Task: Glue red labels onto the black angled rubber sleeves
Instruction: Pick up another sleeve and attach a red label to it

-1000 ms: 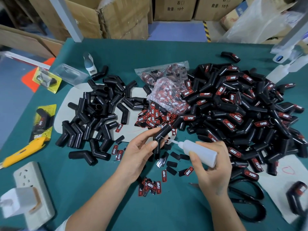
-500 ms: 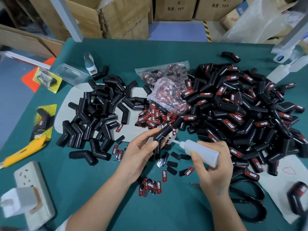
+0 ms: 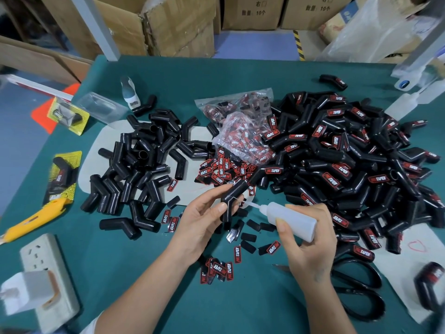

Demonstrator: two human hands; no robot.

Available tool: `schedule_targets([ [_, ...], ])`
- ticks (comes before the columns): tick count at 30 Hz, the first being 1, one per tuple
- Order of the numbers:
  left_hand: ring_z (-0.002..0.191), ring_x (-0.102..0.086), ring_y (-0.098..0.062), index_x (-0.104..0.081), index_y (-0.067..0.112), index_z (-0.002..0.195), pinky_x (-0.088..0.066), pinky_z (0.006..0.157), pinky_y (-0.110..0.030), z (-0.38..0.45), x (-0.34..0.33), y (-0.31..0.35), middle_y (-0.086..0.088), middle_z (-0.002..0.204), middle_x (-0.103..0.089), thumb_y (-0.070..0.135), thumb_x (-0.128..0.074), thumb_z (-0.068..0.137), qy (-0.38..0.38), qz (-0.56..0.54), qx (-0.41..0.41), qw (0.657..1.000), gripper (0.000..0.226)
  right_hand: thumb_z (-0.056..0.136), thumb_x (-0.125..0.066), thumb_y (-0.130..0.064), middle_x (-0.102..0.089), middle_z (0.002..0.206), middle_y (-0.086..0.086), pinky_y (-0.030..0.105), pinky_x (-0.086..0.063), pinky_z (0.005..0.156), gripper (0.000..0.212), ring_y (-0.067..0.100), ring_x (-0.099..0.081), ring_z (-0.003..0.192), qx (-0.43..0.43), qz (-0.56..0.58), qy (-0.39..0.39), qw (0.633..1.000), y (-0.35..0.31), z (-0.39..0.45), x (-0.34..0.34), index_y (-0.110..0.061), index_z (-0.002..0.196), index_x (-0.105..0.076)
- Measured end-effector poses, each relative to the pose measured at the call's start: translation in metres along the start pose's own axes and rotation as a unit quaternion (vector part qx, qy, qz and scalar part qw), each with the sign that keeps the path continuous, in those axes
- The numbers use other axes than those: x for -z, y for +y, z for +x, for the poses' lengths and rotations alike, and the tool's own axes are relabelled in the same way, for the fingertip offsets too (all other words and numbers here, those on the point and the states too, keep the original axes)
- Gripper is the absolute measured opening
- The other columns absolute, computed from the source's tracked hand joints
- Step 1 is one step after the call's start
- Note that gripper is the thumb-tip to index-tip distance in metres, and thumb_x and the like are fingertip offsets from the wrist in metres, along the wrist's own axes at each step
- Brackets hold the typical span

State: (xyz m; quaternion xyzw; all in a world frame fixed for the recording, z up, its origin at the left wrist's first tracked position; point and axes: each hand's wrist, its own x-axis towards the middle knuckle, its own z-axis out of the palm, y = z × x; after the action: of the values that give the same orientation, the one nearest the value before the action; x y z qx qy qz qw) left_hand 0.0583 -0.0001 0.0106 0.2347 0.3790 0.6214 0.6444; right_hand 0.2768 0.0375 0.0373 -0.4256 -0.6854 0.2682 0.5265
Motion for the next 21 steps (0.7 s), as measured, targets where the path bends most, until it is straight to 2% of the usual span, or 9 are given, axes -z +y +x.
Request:
schedule_targets([
  [13, 0.129, -0.065, -0.034, -0.063, 0.007, 0.142, -0.054, 0.104, -0.032, 0.0009, -0.0003, -0.0006, -0.025, 0.14, -0.064, 0.015, -0.075, 0.097, -0.012, -0.021, 0.0, 1.0, 0.047, 0.09, -0.068, -0.025, -0.065, 0.094, 0.016, 0.012, -0.044, 0.083, 0.021, -0.001, -0.057, 0.098, -0.008, 0.003, -0.006, 1.0, 0.0008, -0.0012, 0.0001, -0.013, 0.106, -0.062],
  [18, 0.129, -0.065, -0.033, -0.064, 0.007, 0.141, -0.055, 0.104, -0.032, 0.0006, -0.0022, 0.0008, -0.026, 0.139, -0.064, 0.015, -0.075, 0.096, -0.009, -0.031, 0.004, 0.999, 0.047, 0.091, -0.068, -0.025, -0.064, 0.095, 0.013, 0.014, -0.045, 0.082, 0.022, 0.001, -0.057, 0.098, -0.007, 0.012, -0.003, 1.0, 0.001, -0.0008, -0.0007, -0.024, 0.112, -0.062],
  [21, 0.125, -0.068, -0.031, -0.064, 0.008, 0.14, -0.055, 0.102, -0.031, 0.0006, -0.0031, 0.0016, -0.025, 0.137, -0.066, 0.016, -0.076, 0.095, -0.003, -0.029, 0.011, 1.0, 0.047, 0.091, -0.068, -0.025, -0.065, 0.094, 0.013, 0.014, -0.044, 0.082, 0.021, 0.0, -0.057, 0.098, 0.0, 0.006, -0.003, 1.0, 0.0019, -0.0011, -0.0009, -0.019, 0.11, -0.062],
])
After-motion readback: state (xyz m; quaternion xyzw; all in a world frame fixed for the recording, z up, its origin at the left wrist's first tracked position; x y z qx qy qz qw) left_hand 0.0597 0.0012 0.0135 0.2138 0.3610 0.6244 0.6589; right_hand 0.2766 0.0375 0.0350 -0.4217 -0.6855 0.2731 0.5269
